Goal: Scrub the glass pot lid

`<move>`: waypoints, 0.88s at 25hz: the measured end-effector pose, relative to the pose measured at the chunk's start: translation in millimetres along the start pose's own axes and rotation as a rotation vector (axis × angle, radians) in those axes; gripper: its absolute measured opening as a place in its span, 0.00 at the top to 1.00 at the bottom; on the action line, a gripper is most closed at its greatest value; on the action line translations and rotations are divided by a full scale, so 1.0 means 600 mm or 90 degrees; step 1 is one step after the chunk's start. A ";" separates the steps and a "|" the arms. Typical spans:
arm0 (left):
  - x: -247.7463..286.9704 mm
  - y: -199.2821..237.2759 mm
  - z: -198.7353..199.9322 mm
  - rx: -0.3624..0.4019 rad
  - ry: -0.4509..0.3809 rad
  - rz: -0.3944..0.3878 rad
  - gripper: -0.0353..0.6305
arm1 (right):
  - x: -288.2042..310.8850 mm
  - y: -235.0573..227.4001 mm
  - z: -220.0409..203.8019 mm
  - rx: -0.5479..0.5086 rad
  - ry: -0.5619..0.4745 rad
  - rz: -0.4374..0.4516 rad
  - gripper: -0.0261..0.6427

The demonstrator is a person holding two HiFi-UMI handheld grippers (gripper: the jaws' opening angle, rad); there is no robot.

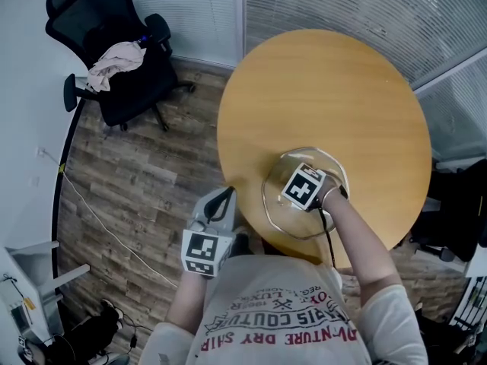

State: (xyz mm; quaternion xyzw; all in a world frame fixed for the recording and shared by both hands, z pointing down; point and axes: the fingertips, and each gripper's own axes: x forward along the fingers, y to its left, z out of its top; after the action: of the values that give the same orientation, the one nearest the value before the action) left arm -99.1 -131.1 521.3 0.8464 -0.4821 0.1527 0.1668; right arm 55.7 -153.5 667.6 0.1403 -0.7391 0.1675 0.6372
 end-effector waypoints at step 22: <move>-0.016 -0.003 0.007 0.021 0.002 -0.038 0.94 | -0.007 0.113 -0.056 -0.026 -0.038 0.026 0.89</move>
State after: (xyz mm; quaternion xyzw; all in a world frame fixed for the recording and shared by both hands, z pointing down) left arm -101.8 -124.8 513.1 0.8629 -0.4538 0.1569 0.1577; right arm 57.9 -78.1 663.3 0.1171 -0.7638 0.1608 0.6140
